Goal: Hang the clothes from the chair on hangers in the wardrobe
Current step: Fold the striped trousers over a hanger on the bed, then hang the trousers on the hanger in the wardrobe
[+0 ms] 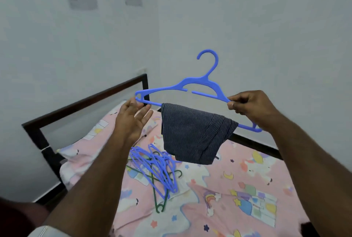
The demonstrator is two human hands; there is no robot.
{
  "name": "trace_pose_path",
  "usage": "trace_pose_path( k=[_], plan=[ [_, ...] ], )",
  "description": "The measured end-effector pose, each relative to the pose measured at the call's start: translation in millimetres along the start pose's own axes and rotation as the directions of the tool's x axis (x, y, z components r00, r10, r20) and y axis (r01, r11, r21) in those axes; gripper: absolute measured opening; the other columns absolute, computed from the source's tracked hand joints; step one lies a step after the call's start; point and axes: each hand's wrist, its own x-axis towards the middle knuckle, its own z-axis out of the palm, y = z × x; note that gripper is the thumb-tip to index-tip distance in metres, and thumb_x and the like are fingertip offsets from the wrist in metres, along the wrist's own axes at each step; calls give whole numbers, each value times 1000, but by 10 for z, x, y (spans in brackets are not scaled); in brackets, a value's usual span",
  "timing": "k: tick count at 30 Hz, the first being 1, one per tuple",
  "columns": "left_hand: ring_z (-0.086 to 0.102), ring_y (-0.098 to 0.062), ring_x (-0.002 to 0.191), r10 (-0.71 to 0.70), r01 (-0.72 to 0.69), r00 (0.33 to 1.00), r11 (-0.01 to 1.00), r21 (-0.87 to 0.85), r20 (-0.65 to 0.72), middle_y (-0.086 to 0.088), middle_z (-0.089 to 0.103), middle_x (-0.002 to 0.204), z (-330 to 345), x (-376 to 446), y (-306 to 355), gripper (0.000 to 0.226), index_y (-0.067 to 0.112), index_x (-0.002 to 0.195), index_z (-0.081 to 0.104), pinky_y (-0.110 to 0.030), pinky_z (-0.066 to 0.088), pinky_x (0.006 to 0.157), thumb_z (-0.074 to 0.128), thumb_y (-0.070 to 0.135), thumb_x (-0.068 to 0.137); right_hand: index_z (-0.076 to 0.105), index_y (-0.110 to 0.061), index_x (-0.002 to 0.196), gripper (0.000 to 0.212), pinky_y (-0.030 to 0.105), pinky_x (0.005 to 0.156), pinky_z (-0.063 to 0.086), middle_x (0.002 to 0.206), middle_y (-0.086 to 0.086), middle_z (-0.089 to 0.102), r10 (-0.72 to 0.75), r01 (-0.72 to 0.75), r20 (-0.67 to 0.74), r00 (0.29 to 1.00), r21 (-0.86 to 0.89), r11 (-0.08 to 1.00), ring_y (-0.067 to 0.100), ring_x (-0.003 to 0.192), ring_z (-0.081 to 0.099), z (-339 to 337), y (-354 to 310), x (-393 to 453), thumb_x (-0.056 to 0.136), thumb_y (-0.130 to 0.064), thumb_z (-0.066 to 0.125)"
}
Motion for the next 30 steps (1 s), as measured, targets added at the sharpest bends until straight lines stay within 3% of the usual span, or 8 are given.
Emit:
trace_pose_path(
  k=[2, 6, 11, 13, 17, 21, 26, 30],
  plan=[
    [68, -37, 110, 43, -43, 999, 999, -3, -7, -10, 71, 101, -3, -56, 94, 17, 16, 113, 50, -43, 60, 85, 59, 23, 100, 79, -16, 91, 9, 31, 66, 47, 73, 7, 73, -17, 17, 22, 1000, 22, 1000, 14, 63, 55, 4, -76, -4, 86, -9, 76],
    [70, -36, 107, 85, -85, 996, 996, 37, 9, -14, 67, 117, 36, -215, 264, 15, 18, 114, 55, -46, 61, 81, 50, 28, 103, 80, -15, 91, 9, 30, 65, 47, 75, 10, 73, -37, 33, 76, 996, 47, 998, 16, 65, 55, 59, -239, -22, 85, -9, 76],
    [73, -38, 98, 143, -139, 987, 988, 64, -69, -7, 74, 101, 57, -379, 447, 19, 20, 107, 61, -48, 62, 76, 48, 34, 104, 80, -15, 96, 11, 22, 66, 50, 76, 1, 75, -62, 59, 110, 992, 25, 998, 10, 66, 60, 111, -383, -19, 86, -15, 77],
    [73, -39, 96, 160, -154, 981, 986, 65, -108, -8, 75, 102, 24, -440, 525, 18, 20, 107, 60, -48, 63, 75, 48, 33, 104, 79, -14, 99, 12, 21, 73, 52, 85, -2, 77, -70, 67, 82, 994, 35, 997, 8, 74, 66, 56, -390, -20, 89, -17, 74],
    [75, -37, 89, 197, -192, 964, 980, 42, -180, -14, 71, 115, -85, -600, 669, 19, 17, 115, 56, -45, 63, 69, 48, 31, 105, 71, -14, 113, 19, 33, 83, 54, 108, 4, 75, 61, -82, 76, 995, 301, 950, 18, 93, 70, -80, -249, -86, 100, -19, 58],
    [75, -34, 87, 240, -239, 942, 970, 34, -234, -17, 68, 119, -128, -772, 770, 22, 15, 120, 55, -44, 63, 69, 46, 31, 106, 65, -5, 119, 23, 42, 92, 58, 117, 20, 70, 97, -218, 221, 971, 632, 744, 30, 108, 69, 35, -143, -204, 103, -10, 49],
    [75, -35, 88, 299, -302, 911, 953, 32, -285, -12, 74, 104, -170, -1015, 921, 20, 14, 118, 56, -44, 63, 67, 47, 28, 106, 62, -2, 121, 26, 31, 77, 61, 113, 20, 71, 13, -189, 252, 968, 692, 697, 26, 102, 72, 188, -282, -226, 99, 1, 49],
    [75, -34, 87, 364, -362, 884, 930, 61, -294, -5, 77, 87, -275, -1227, 1123, 21, 15, 114, 57, -43, 63, 67, 45, 30, 106, 64, -5, 120, 36, 32, 78, 60, 111, 18, 73, -74, -170, 308, 948, 692, 701, 30, 105, 71, 318, -474, -258, 84, -9, 63]
  ],
)
